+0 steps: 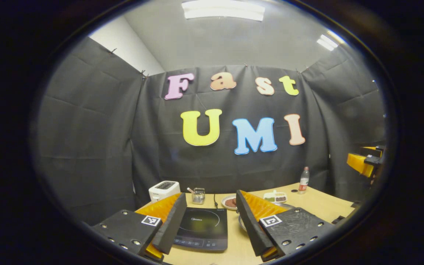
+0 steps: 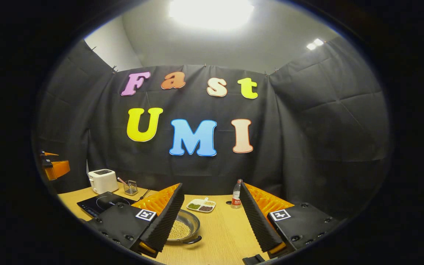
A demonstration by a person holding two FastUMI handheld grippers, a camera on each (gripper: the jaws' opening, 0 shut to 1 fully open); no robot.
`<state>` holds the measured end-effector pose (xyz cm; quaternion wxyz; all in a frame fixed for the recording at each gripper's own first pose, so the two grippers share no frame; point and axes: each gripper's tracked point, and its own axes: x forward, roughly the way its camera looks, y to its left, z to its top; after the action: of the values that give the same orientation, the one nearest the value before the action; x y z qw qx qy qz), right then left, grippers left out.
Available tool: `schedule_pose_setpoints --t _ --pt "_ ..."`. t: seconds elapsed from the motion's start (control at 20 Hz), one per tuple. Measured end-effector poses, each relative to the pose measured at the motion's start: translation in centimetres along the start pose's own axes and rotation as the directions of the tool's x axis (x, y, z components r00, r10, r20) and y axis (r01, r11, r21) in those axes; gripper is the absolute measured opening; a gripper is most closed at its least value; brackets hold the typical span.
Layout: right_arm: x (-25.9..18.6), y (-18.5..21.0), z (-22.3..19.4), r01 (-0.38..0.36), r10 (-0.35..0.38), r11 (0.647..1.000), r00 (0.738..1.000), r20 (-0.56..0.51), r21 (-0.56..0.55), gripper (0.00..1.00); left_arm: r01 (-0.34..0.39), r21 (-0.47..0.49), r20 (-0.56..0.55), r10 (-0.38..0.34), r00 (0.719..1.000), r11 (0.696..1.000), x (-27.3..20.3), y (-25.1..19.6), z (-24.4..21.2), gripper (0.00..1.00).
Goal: First push the handle of the pot to place it horizontally, then grasp the pot with both hands and set it on the induction cooktop.
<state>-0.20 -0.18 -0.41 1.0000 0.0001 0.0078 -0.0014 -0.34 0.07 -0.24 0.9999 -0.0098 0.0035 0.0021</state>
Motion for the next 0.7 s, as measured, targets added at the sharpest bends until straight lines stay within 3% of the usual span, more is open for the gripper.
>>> schedule_pose_setpoints --t 0.6,0.7 --pt "0.37 -0.01 -0.51 0.007 -0.007 1.0 1.0 -0.019 0.0 0.95 -0.003 -0.005 0.009 0.003 1.0 1.0 0.05 0.11 0.2 0.8" --pt "0.43 0.24 -0.62 0.005 -0.004 1.0 1.0 -0.024 0.002 0.87 -0.003 -0.003 0.011 0.003 1.0 1.0 0.05 0.22 0.27 0.8"
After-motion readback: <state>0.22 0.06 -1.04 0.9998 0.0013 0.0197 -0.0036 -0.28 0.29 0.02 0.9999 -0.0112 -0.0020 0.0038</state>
